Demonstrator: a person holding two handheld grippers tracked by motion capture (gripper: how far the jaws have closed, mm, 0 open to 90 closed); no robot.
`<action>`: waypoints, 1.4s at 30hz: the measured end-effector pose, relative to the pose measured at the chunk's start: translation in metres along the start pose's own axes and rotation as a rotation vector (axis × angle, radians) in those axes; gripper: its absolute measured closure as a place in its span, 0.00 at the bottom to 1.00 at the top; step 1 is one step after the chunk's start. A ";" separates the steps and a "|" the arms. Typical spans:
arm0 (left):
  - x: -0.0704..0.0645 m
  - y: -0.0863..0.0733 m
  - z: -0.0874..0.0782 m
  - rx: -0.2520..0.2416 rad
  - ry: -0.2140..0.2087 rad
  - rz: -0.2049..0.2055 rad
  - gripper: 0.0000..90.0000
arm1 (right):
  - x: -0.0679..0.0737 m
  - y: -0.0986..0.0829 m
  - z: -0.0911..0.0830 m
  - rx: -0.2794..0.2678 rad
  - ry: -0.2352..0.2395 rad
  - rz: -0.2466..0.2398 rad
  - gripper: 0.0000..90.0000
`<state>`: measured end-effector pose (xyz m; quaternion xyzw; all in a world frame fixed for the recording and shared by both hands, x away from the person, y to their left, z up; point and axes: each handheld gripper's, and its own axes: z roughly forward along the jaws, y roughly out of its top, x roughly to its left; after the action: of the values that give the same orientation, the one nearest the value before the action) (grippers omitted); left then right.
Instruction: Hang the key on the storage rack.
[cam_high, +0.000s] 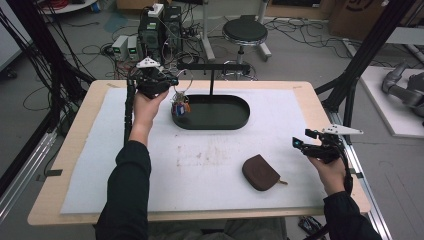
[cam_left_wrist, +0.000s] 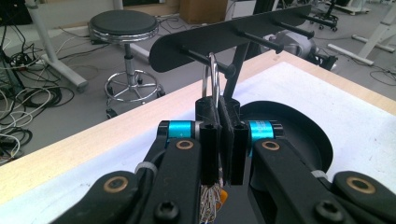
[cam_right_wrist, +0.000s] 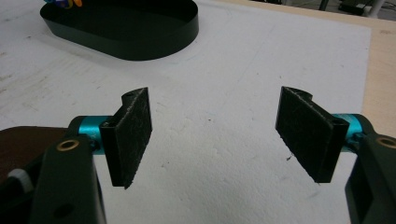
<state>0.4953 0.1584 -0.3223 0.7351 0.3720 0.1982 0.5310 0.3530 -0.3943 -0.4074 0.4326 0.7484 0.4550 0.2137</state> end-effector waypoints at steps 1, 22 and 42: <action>0.000 0.000 0.001 -0.003 -0.001 -0.002 0.96 | 0.000 0.000 0.000 0.000 0.000 -0.001 0.30; -0.009 -0.002 0.006 0.073 0.082 0.083 0.78 | 0.000 0.000 0.001 0.006 0.005 -0.001 0.30; -0.045 -0.034 -0.055 -0.011 0.090 0.131 0.38 | 0.001 0.002 0.006 -0.002 0.003 -0.003 0.30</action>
<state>0.4170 0.1647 -0.3293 0.7454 0.3455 0.2672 0.5037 0.3576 -0.3901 -0.4080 0.4306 0.7488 0.4561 0.2140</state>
